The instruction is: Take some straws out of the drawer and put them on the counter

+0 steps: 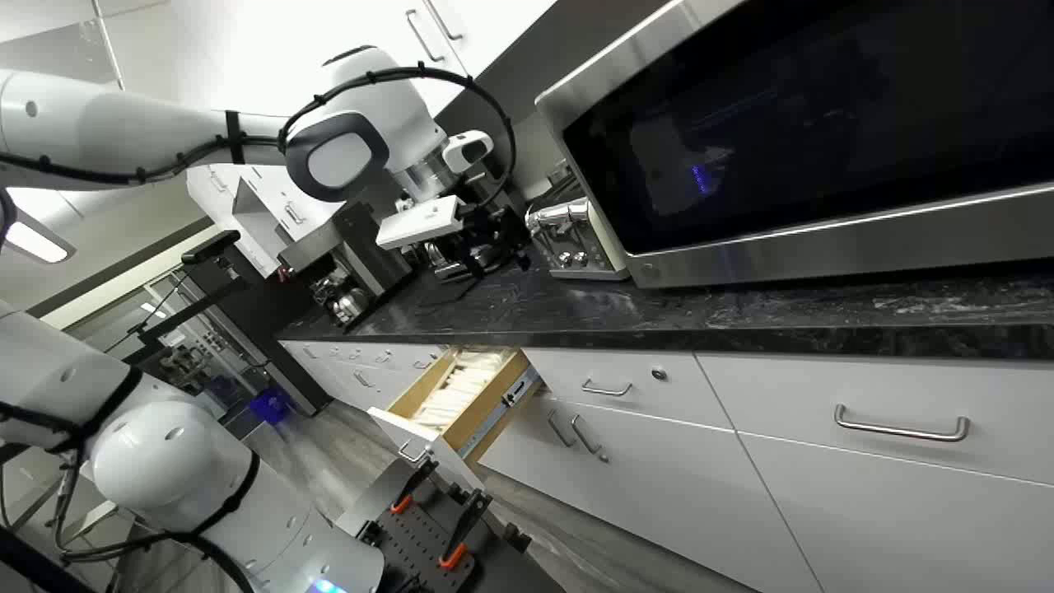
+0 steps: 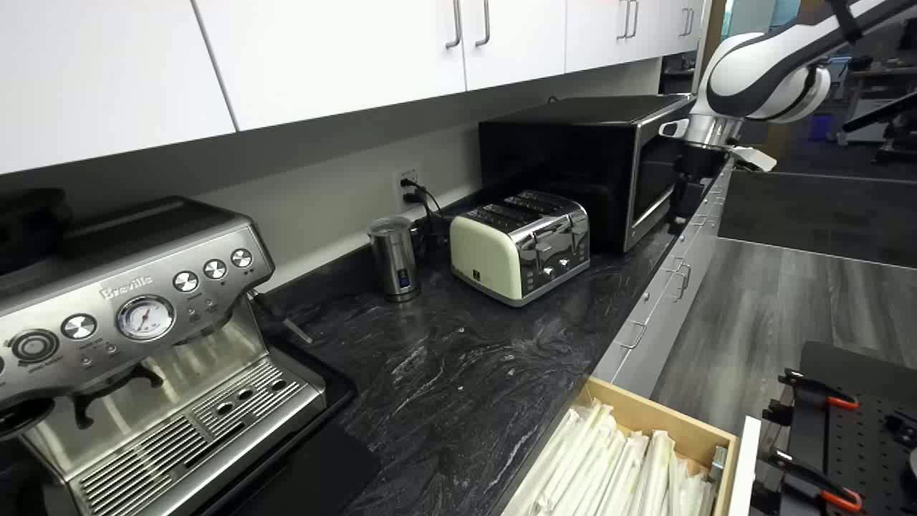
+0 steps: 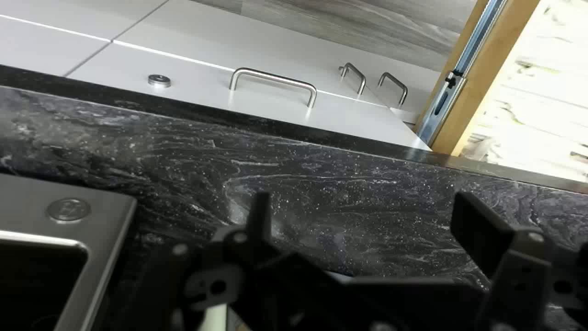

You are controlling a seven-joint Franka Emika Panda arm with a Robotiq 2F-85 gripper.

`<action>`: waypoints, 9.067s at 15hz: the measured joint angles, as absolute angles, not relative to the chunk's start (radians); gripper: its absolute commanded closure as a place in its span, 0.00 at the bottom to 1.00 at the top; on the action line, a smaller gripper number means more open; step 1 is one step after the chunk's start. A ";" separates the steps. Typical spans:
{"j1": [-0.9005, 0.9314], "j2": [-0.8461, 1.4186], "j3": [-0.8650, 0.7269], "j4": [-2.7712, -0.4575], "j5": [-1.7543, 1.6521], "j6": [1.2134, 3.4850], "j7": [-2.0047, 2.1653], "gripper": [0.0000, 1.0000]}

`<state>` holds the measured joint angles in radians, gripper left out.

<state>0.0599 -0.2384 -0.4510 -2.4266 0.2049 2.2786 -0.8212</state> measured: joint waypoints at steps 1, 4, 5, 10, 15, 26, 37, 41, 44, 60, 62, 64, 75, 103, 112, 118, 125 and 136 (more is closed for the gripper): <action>0.060 -0.238 -0.451 -2.426 0.205 2.279 -0.821 0.00; 0.060 -0.238 -0.451 -2.426 0.205 2.279 -0.821 0.00; 0.060 -0.238 -0.451 -2.426 0.205 2.279 -0.821 0.00; 0.020 -0.242 -0.390 -2.431 0.198 2.288 -0.844 0.00; 0.020 -0.356 -0.186 -2.543 0.080 2.310 -0.857 0.00; 0.176 -0.623 -0.046 -2.782 0.033 2.304 -0.878 0.00; 0.497 -0.502 0.193 -2.785 0.027 2.505 -0.894 0.00; 0.543 -0.359 0.238 -2.784 -0.030 2.673 -0.898 0.00; 0.535 -0.335 0.238 -2.780 -0.036 2.688 -0.898 0.00; 0.332 0.075 0.278 -2.698 -0.592 2.856 -0.614 0.50; 0.319 0.142 0.243 -2.688 -0.624 2.906 -0.615 0.51; 0.312 0.207 0.210 -2.669 -0.642 2.941 -0.619 0.49; 0.322 0.395 0.185 -2.557 -0.648 2.965 -0.620 0.99; 0.320 -0.100 0.292 -2.650 -0.507 2.956 -0.592 0.98; 0.208 0.130 0.254 -2.204 -0.744 2.754 -0.607 0.99; 0.258 0.394 0.254 -1.993 -0.710 2.719 -0.607 0.99; 0.285 0.446 0.245 -1.896 -0.710 2.644 -0.607 0.45; 0.282 0.445 0.242 -1.889 -0.683 2.636 -0.607 0.00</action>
<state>0.2823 0.4453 0.2424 -1.8888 -0.6830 2.6360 -0.6070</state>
